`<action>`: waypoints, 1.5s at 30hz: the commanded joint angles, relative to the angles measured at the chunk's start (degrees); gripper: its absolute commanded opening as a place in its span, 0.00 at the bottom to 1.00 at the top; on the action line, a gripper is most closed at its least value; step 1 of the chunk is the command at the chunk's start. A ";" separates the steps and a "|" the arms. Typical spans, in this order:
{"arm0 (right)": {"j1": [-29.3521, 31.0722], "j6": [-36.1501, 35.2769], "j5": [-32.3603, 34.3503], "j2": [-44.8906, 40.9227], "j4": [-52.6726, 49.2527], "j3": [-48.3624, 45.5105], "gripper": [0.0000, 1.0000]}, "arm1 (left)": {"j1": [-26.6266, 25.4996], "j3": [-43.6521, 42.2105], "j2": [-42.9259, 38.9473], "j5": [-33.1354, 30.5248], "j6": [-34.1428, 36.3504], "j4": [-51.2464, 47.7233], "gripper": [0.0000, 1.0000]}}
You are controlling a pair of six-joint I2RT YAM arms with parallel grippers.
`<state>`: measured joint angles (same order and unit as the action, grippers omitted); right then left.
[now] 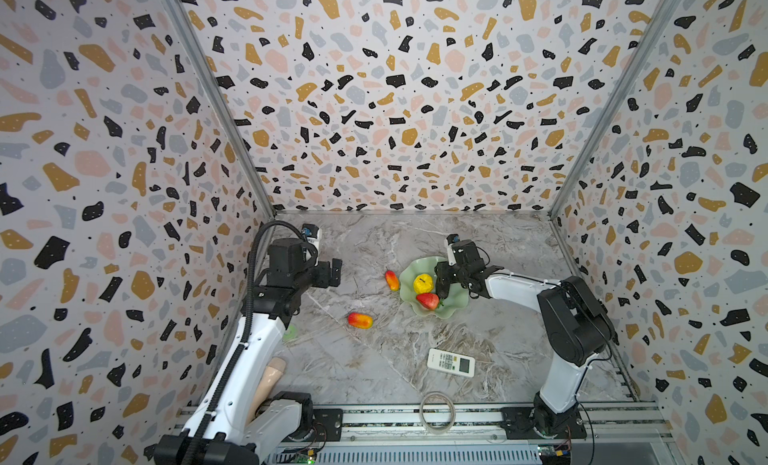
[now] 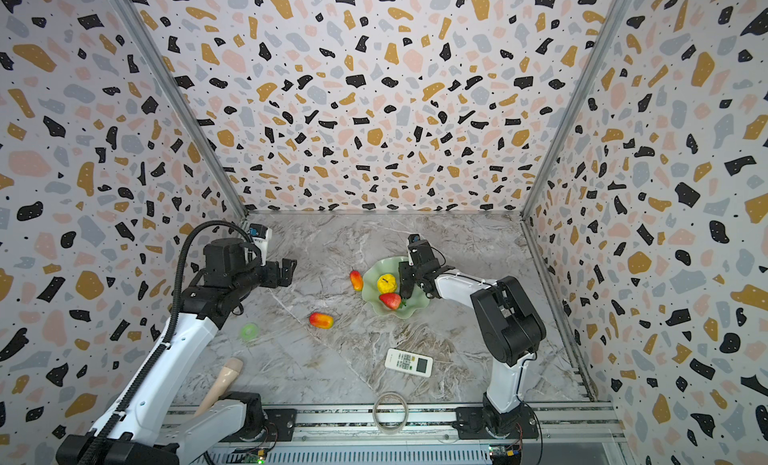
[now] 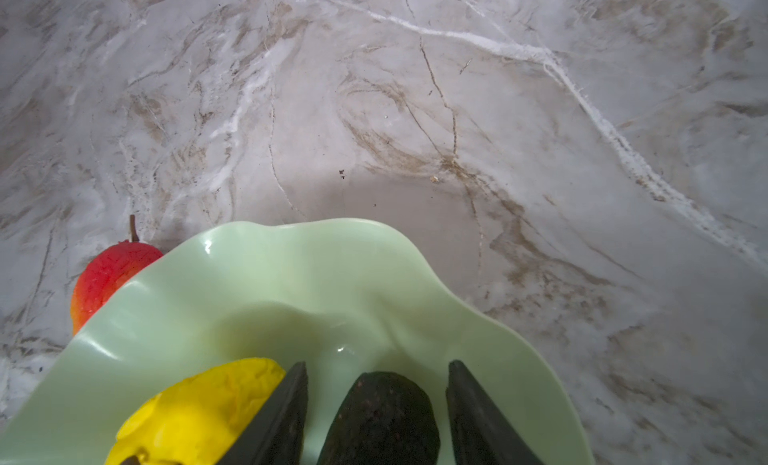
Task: Place and organize the fake fruits in the fruit bowl
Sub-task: 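Open the right gripper and move it to the mango nearer the bowl, then lower the right gripper onto the red-yellow mango and close it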
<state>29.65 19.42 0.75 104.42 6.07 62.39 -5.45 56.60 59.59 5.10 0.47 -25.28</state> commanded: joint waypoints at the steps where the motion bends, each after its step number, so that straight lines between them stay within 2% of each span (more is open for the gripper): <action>1: 0.59 -0.52 0.71 -1.29 -0.56 2.85 0.58 | 0.27 -0.52 0.00 0.52 0.25 1.95 1.00; 3: 1.13 -1.65 1.65 -2.59 -1.89 3.79 0.64 | 0.27 -0.52 0.00 0.44 0.27 1.96 1.00; 6: 2.66 -4.73 1.37 -4.13 -3.81 6.00 0.85 | 0.27 -0.52 0.08 0.39 0.32 1.90 1.00; 12: 8.89 -13.17 -1.72 0.25 -14.60 18.69 1.00 | 0.31 -0.45 0.09 0.32 0.32 1.85 1.00; 18: 15.96 -19.67 -3.92 7.94 -24.47 32.20 0.99 | 0.27 -0.52 -0.26 0.26 0.31 1.81 1.00; 22: 21.35 -30.66 -14.24 9.10 -26.23 32.36 1.00 | 0.27 -0.61 -0.68 0.12 0.31 1.90 0.99; 26: 24.82 -34.44 -19.84 11.54 -28.83 32.48 1.00 | 0.27 -0.57 -0.77 0.17 0.31 1.90 1.00; 31: 27.57 -33.92 -20.49 15.84 -29.63 33.45 0.98 | 0.27 -0.52 -0.76 0.34 0.30 1.92 1.00; 35: 29.18 -31.17 -20.67 19.09 -27.95 34.48 0.89 | 0.27 -0.52 -0.70 0.49 0.30 1.98 1.00; 38: 29.80 -29.14 -18.33 21.03 -26.54 35.49 0.82 | 0.27 -0.52 -0.53 0.69 0.19 1.91 1.00; 45: 30.23 -26.76 -14.56 22.40 -22.98 36.20 0.76 | 0.27 -0.52 -0.88 0.58 0.19 1.92 1.00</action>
<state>59.75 -9.17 -15.59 127.68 -18.98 96.07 -5.45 56.60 59.59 5.15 0.47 -25.26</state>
